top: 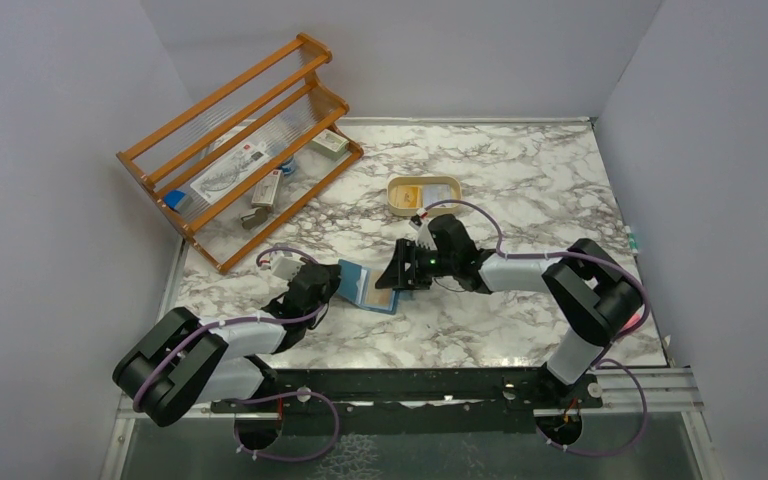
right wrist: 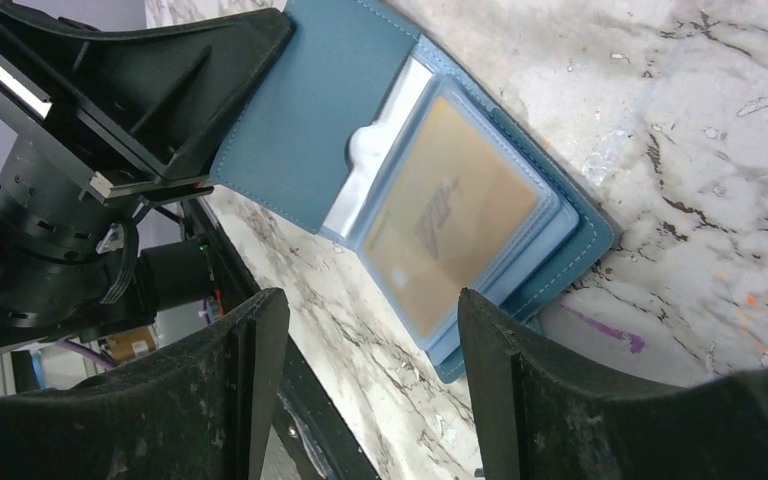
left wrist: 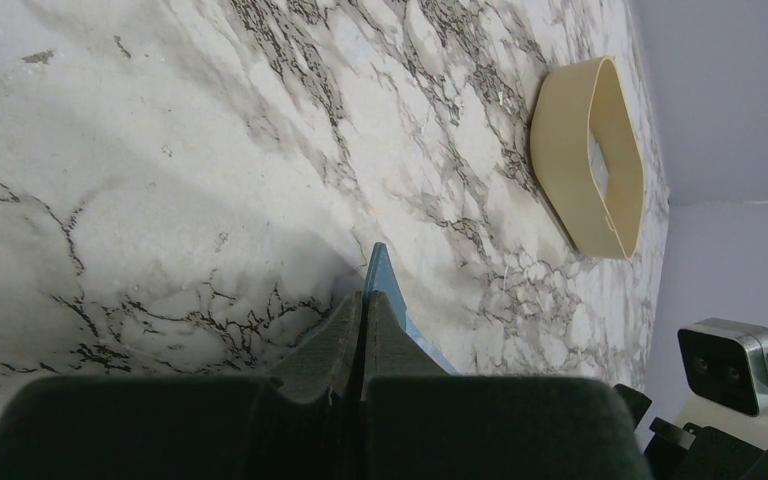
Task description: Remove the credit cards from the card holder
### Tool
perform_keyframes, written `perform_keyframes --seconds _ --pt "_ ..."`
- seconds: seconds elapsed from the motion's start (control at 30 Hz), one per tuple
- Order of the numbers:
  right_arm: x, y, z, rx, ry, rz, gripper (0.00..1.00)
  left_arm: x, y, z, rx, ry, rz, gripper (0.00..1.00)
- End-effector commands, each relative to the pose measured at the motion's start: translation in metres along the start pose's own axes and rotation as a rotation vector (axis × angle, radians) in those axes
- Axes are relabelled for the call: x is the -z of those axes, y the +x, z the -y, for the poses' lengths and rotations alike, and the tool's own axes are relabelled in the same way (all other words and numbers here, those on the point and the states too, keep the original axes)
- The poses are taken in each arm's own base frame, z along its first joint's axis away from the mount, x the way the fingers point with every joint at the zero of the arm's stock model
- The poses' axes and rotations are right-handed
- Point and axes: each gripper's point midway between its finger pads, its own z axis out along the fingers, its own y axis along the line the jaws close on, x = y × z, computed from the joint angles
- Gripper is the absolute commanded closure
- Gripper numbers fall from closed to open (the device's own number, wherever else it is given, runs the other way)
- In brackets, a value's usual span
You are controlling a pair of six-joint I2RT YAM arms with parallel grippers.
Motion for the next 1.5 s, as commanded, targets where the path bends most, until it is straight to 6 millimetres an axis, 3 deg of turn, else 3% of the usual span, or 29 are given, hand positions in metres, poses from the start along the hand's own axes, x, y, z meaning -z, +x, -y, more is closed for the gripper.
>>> perform_keyframes --seconds 0.0,0.67,0.8,1.23,1.47 --pt "0.000 -0.011 -0.012 0.035 -0.018 0.036 0.32 -0.001 -0.006 -0.004 -0.019 -0.023 0.035 1.00" --pt "-0.017 0.012 0.014 -0.010 0.038 -0.030 0.32 0.001 -0.009 -0.003 -0.024 -0.024 0.047 1.00" --pt "-0.022 0.008 0.003 -0.010 0.009 -0.025 0.32 0.001 -0.008 -0.005 -0.023 -0.029 0.042 1.00" --pt "-0.037 -0.016 -0.058 0.045 -0.117 0.007 0.32 0.000 -0.004 -0.010 -0.021 -0.043 0.032 1.00" --pt "-0.050 -0.016 -0.059 0.028 -0.134 -0.001 0.32 0.000 -0.003 -0.014 -0.012 -0.051 0.030 1.00"
